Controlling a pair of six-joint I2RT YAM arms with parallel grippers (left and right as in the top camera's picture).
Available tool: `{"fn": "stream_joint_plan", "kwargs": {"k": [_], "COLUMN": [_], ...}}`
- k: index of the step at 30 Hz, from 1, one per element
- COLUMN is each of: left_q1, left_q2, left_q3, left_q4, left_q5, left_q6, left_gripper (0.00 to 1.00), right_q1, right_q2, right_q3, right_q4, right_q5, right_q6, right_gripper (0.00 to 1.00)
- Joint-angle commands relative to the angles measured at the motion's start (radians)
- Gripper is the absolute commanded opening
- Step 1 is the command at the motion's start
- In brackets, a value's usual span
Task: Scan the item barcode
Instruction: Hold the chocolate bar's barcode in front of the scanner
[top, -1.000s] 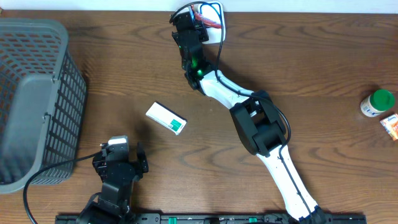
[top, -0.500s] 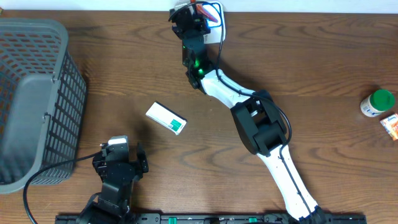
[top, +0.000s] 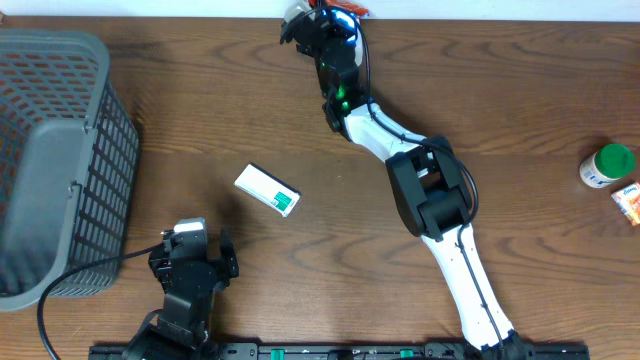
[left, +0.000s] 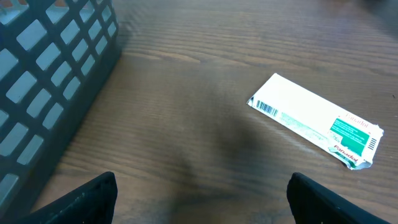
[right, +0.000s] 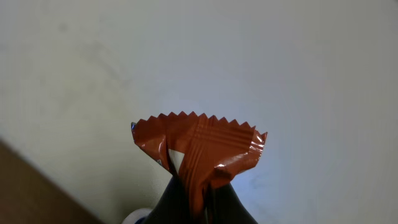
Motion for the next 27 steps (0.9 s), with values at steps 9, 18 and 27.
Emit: {"fn": "stream_joint_plan", "kwargs": {"k": [9, 18, 27], "left_q1": [0.002, 0.002, 0.002], "left_q2": [-0.006, -0.006, -0.006], "left_q3": [0.002, 0.002, 0.002], "left_q4": [0.001, 0.001, 0.001], "left_q5": [-0.013, -0.013, -0.013], "left_q6": [-0.010, -0.010, -0.010], "left_gripper": [0.88, 0.88, 0.87], "right_q1": [0.039, 0.087, 0.071], "right_q2": [0.052, -0.128, -0.431], "right_q3": [0.003, 0.003, 0.003], "right_q4": [-0.177, -0.575, -1.290], "right_q5": [-0.027, 0.089, 0.083], "right_q6": [0.036, 0.134, 0.323], "right_gripper": [0.01, 0.01, 0.01]}}
